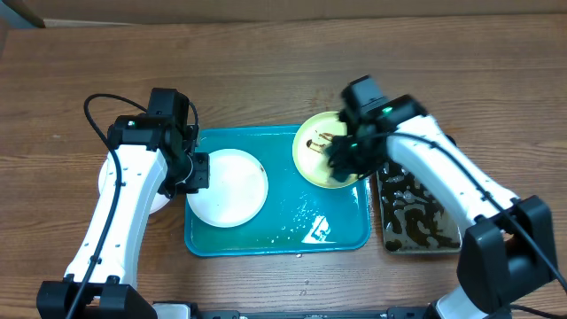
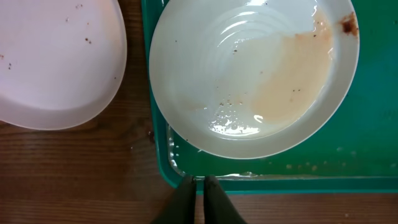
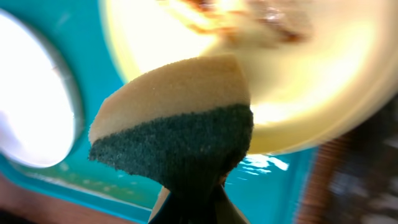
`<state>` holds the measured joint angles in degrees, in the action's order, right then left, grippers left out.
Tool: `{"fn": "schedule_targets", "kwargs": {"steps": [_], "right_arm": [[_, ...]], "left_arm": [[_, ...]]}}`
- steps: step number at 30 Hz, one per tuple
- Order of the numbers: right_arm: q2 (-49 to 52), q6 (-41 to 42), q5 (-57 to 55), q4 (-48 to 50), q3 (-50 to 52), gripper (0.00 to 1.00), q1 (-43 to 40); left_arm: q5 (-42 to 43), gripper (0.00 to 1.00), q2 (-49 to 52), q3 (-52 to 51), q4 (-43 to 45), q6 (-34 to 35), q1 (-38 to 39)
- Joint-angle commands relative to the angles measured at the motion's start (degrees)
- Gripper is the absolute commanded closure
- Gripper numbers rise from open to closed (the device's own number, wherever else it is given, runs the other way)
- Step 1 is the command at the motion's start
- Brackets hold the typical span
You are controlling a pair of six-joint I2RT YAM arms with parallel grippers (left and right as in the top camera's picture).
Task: Clean dirty plates on tray and stack at the side
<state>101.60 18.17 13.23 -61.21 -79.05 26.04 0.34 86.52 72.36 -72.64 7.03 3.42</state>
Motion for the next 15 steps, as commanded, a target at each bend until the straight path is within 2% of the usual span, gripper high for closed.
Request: {"fn": "schedule_targets", "kwargs": {"steps": [1,6,10,15], "right_arm": [[-1.60,1.14,1.03,2.16,0.24,0.96,2.97],[-0.94,1.29,1.92,6.99,0.24,0.96,8.00],[0.26,1.38,1.88,9.09,0.24,0.96,11.82],[1.40,3.30,1.60,9.14,0.24,0.96,13.90]], "left_arm": [[-0.35,0.80,-0.66,-0.22,0.13,3.04,0.37],[-0.35,0.58,-0.66,-2.86,2.16,4.85,0.37],[-0.39,0.52,-0.52,-6.16,6.36,5.44,0.35],[-1.03,0.57,0.11,-9.49,13.70,5.38,0.35]]}}
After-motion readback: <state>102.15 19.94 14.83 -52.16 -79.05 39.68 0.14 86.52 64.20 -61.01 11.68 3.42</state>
